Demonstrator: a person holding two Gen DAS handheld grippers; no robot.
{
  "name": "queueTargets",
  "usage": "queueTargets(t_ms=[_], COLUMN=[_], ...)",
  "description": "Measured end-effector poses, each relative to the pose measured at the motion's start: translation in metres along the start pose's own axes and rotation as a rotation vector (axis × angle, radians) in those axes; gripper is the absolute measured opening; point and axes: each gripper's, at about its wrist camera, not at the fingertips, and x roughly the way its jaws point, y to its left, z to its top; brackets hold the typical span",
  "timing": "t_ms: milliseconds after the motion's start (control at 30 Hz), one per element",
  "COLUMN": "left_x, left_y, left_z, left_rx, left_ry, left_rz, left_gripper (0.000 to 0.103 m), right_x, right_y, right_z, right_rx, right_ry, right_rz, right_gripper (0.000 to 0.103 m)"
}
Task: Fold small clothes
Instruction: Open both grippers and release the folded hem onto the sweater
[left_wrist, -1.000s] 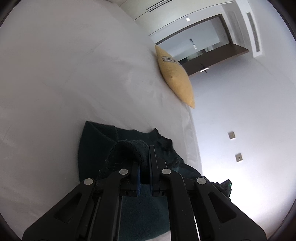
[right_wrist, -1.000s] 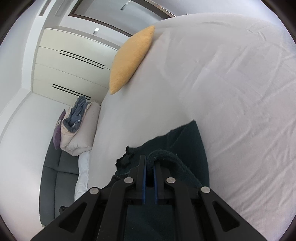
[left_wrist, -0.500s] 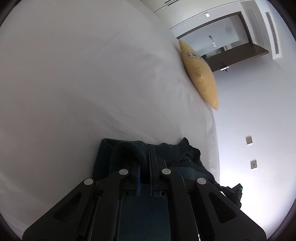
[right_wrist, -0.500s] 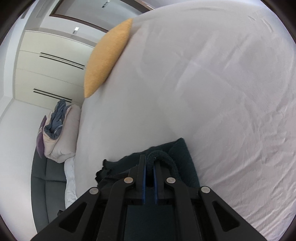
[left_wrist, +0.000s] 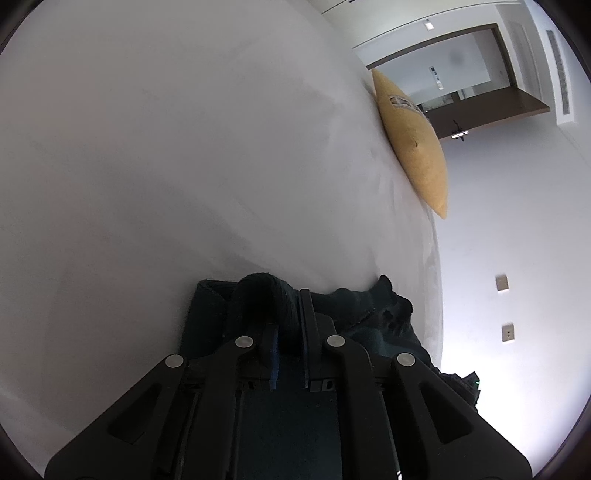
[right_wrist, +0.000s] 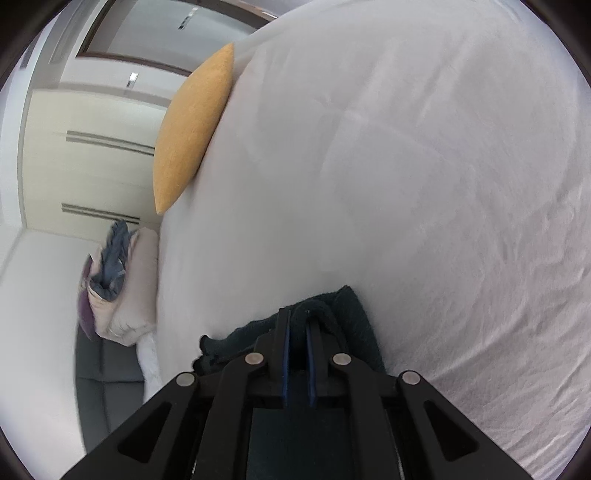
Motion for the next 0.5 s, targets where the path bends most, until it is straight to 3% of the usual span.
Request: queueTargets(t_ms=[33,67,100,167,267,367,500], left_x=[-0.003,-0.010,-0.016,-0.033,-0.052,-0.066,-0.074], left_y=[-0.001,-0.002,-0.003,-0.007,-0.007,-0.005,-0.019], left_z=[0.001,-0.001,0.001,0.006,0.012,0.009,-0.013], left_rx=[-0.002,0.000,0.004,0.022,0.010,0.007,0.090], left_ry=[0.003,-0.001,-0.014,-0.082,-0.134,-0.160,-0.163], left_rz=[-0.009,-0.017,-0.027,-0.016,0.013,0.008,0.017], left_gripper=[0.013,0.023,0.047,0.087,0.090,0.090,0.090], right_x=[-0.001,-0.003,-0.004,-0.012,-0.027,-0.041,-0.050], right_y=[-0.001,-0.002,-0.002,-0.001,-0.003,-0.006,0.017], right_z=[0.000,0.000,0.000,0.000,-0.002,-0.005,-0.024], right_rx=[0.012,0.014,0.015,0.020,0.043,0.047,-0.068], right_ry=[-0.005,-0.010,-0.015,-0.046,-0.110,-0.154,-0.144], right_rz=[0.015,0.021,0.032,0.062,0.067,0.028,0.032], right_gripper=[0.013,0.018,0.021,0.040,0.059,0.060,0.060])
